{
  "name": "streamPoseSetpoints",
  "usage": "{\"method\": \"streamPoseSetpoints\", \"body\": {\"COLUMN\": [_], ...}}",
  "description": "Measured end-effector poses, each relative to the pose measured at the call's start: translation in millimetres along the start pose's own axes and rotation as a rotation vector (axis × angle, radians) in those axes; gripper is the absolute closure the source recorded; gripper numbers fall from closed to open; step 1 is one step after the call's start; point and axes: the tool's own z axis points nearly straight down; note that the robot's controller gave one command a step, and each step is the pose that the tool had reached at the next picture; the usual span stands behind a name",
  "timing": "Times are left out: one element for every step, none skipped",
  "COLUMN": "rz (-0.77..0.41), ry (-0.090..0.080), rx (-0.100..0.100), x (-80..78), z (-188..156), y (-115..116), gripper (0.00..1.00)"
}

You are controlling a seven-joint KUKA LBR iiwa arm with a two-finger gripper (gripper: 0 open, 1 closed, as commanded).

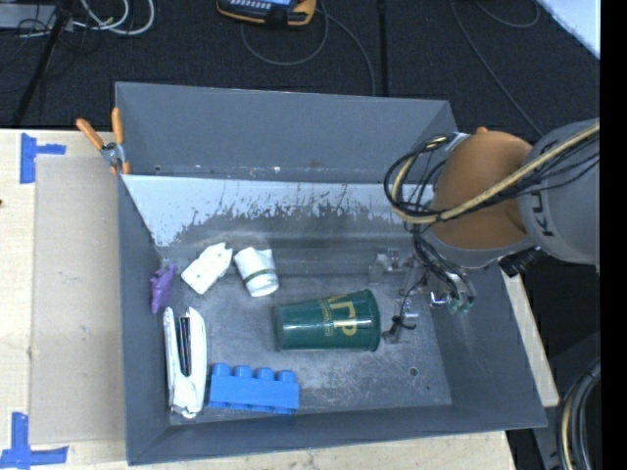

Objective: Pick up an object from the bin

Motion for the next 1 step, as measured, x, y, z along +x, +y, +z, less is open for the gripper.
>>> {"method": "streamPoseSetpoints", "body": {"rz": [-0.079], "ry": [0.017], "rx": [-0.005], "x": [8.5], "z": [-18.3], "y": [19.4], "gripper": [0.0]}}
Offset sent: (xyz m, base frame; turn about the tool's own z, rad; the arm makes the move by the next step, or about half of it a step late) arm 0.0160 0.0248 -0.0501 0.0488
